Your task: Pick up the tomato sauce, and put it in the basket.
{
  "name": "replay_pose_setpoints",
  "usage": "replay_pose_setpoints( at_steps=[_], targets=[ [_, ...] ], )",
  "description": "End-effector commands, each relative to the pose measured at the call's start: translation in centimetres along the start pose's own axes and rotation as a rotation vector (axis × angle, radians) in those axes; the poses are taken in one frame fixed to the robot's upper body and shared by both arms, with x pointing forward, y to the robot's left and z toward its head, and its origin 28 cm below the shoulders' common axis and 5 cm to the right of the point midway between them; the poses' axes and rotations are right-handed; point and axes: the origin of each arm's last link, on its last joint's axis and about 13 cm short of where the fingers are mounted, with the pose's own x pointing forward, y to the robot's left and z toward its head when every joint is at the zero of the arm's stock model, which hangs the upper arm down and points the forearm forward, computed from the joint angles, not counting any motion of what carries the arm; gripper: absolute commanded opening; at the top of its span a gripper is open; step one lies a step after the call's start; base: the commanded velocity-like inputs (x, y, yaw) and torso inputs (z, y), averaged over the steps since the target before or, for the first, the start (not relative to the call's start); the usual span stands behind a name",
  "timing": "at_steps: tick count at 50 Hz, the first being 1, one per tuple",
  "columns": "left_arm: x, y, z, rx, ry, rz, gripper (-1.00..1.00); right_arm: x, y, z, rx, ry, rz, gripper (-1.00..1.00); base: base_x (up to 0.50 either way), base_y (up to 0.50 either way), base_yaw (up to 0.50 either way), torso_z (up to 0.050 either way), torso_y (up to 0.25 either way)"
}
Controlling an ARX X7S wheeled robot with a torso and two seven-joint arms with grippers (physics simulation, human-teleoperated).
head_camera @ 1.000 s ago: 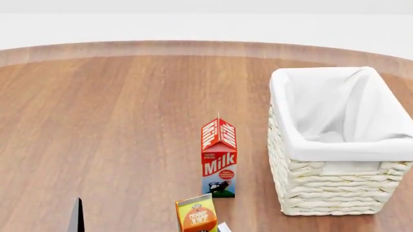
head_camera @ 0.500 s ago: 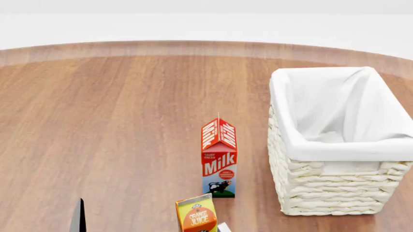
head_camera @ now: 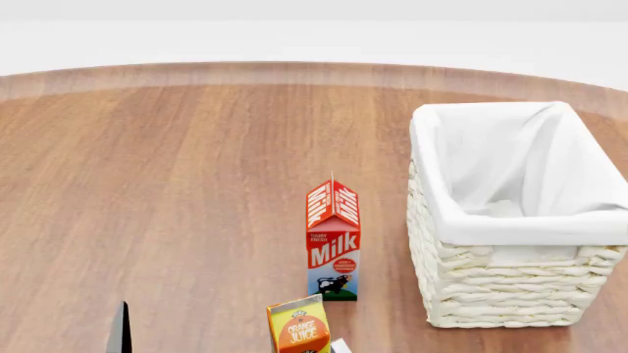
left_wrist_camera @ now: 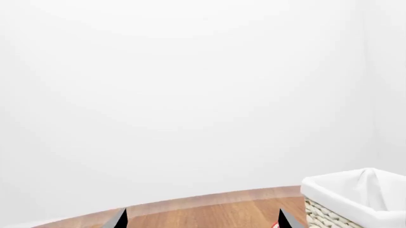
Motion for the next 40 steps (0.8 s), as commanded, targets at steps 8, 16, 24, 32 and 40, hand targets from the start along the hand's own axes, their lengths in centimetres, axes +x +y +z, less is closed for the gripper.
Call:
replay_pose_setpoints(
  at_steps=[8,16,24,32,40],
  targets=[
    [0.0,0.0,-0.1,-0.007,0.004,-0.003,1.0,-0.8,0.1,3.6,0.026,-0.121,-0.005,-1.0,0.0,0.0,0.0,0.0,0.0],
    [0.0,-0.1,-0.1,-0.008,0.006,-0.003,1.0,-1.3,-0.2,8.7,0.046,-0.319,-0.017,-1.0,0.0,0.0,0.0,0.0,0.0],
    [0.0,0.0,-0.1,-0.01,0.008,-0.002,1.0,-0.5,-0.7,12.9,0.043,-0.438,-0.038,-1.0,0.0,0.0,0.0,0.0,0.0],
    [0.0,0.1,0.0,-0.013,0.006,0.002,1.0,0.1,-1.1,16.9,0.041,-0.544,-0.064,-1.0,0.0,0.0,0.0,0.0,0.0],
    [0.0,0.2,0.0,-0.014,0.005,0.009,1.0,1.6,-2.1,20.0,0.038,-0.61,-0.107,-1.0,0.0,0.0,0.0,0.0,0.0]
  ],
)
